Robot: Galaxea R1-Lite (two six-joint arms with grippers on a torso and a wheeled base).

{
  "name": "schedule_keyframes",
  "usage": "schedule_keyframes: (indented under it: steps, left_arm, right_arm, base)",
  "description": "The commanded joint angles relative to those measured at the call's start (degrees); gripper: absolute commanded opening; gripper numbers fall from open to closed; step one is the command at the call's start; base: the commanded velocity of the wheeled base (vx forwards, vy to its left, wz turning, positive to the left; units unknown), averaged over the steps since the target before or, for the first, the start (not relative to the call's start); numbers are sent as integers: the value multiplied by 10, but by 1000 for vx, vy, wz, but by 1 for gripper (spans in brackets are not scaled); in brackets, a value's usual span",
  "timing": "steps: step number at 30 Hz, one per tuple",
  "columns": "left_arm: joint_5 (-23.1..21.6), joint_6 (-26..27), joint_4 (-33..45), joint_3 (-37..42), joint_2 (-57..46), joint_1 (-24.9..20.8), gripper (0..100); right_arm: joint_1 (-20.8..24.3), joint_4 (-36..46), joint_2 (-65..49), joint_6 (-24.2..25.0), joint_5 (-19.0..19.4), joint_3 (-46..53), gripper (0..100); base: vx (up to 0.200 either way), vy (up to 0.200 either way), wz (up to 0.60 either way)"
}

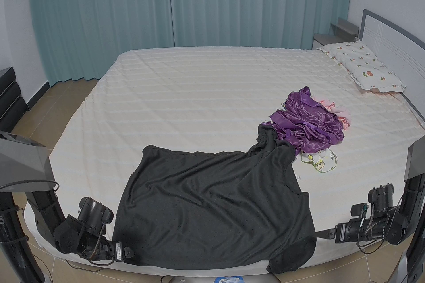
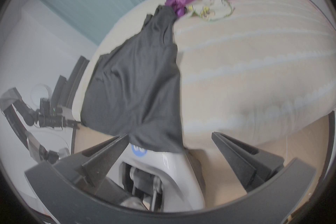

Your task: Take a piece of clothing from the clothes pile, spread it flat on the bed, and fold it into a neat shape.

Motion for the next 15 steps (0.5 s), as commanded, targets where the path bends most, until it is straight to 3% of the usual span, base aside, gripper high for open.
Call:
schedule_keyframes:
  steps: [1,7,12,15]
  left_arm:
    - [-24,-4,0,-24,-54,34,100]
    - [-59,-13,-6,-47,-51,37,100]
    - [-61,-63,0,-75,-44,49,100]
    - [-61,-65,0,-79,-42,56,100]
  right_arm:
    - [3,-33,9,32,-1,-22,100]
    - [34,-27,11,90,-5,-85,100]
    - [59,-28,16,143,-5,-108,100]
    - [61,-35,24,167,-3,-113,100]
  base:
    - [0,0,0]
    - [0,0,0]
    - [0,0,0]
    - [0,0,0]
